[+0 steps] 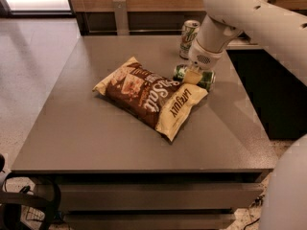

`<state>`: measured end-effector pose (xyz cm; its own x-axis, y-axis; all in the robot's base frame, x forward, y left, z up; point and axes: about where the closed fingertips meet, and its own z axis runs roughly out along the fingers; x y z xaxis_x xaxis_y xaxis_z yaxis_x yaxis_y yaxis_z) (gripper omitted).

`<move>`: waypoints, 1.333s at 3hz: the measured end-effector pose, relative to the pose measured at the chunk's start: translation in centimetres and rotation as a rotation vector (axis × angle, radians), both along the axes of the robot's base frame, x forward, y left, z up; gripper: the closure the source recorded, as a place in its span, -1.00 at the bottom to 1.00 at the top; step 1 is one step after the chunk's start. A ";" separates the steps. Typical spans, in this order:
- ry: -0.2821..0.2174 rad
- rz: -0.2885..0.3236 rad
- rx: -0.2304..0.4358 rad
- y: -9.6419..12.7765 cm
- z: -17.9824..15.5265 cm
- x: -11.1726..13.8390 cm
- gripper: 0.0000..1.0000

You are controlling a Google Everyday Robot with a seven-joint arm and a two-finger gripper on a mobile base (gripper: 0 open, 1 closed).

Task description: Knock green can over

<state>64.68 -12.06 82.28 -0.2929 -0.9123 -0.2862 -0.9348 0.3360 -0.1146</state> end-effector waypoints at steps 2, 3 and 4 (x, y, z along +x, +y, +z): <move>0.006 0.003 -0.001 0.2 -0.3 0.0 -0.37; 0.006 0.003 -0.001 0.2 -0.2 0.0 -0.94; 0.006 0.003 -0.001 0.2 -0.2 0.0 -1.00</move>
Offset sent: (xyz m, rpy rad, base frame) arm -0.0001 0.0008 -0.0017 -0.0005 0.0028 0.0015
